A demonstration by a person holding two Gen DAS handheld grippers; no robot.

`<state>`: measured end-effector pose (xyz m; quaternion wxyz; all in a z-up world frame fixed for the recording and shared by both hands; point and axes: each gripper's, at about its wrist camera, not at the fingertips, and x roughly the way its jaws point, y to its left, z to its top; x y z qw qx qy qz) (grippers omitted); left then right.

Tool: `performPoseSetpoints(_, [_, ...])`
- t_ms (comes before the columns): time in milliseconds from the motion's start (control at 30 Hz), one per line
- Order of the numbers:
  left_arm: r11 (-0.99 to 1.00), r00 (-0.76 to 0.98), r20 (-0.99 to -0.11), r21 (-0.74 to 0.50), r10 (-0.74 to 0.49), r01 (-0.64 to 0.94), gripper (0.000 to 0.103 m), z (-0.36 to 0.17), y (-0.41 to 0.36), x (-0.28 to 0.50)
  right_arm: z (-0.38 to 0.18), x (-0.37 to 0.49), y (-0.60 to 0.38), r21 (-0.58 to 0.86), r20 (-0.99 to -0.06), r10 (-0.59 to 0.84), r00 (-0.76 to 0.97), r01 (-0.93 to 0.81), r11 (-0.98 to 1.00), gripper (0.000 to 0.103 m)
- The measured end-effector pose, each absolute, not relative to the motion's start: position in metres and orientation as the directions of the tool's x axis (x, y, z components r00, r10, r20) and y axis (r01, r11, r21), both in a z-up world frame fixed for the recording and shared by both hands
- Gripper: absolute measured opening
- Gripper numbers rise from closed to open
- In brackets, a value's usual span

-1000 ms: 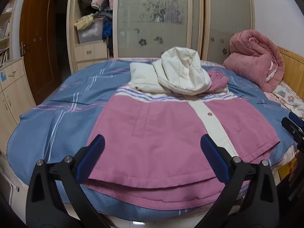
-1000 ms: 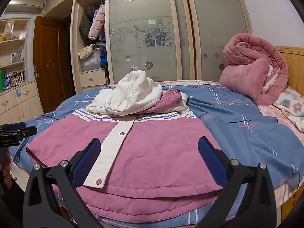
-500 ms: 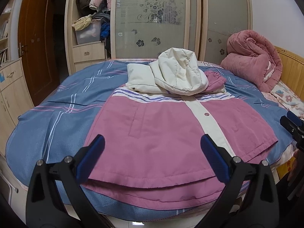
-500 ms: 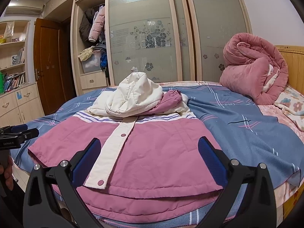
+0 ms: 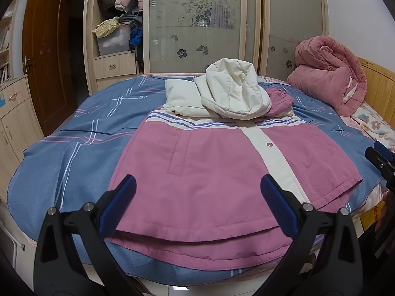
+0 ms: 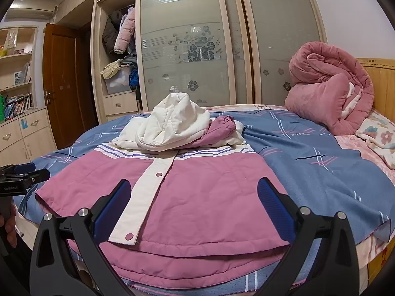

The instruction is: Fold large clothes

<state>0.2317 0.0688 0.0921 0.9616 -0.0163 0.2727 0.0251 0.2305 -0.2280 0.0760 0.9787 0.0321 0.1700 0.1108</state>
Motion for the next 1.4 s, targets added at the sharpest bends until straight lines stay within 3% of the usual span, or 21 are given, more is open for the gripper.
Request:
performPoseSetpoints(467, [0.999,0.851,-0.525,-0.023,0.025,-0.044,0.101,0.094,0.068,0.229,0.077,0.225,-0.236,0.059,-0.302,0.206,0.931,-0.197,0.979,0.102])
performPoseSetpoints(600, [0.999,0.852,-0.523,-0.016,0.023,-0.037,0.101,0.096,0.068,0.226,0.074,0.213,-0.225,-0.137,-0.264,0.179,0.948,-0.221,0.966,0.102])
performPoseSetpoints(700, [0.999,0.855,-0.518,-0.034,-0.010,-0.009,0.101,0.097,0.072,0.222,0.055,0.203,-0.208,-0.393,-0.254,0.125,0.959,-0.220,0.893,0.102])
performPoseSetpoints(767, [0.999,0.861,-0.508,-0.045,-0.028,0.007,0.101,0.099,0.075,0.218,0.030,0.194,-0.193,-0.590,-0.242,0.093,0.966,-0.223,0.776,0.102])
performPoseSetpoints(900, [1.000,0.863,-0.505,-0.002,-0.010,0.010,0.101,0.099,0.075,0.213,-0.023,0.178,-0.177,-0.826,-0.221,0.061,0.973,-0.220,0.518,0.102])
performPoseSetpoints(1133, [0.999,0.845,-0.533,-0.035,-0.042,0.028,0.101,0.098,0.079,0.215,-0.069,0.184,-0.175,-0.891,-0.287,0.017,0.958,-0.273,0.363,0.102])
performPoseSetpoints(1400, [0.999,0.837,-0.545,-0.028,-0.048,0.039,0.101,0.095,0.074,0.219,-0.081,0.193,-0.160,-0.913,-0.273,0.013,0.962,-0.263,0.313,0.102])
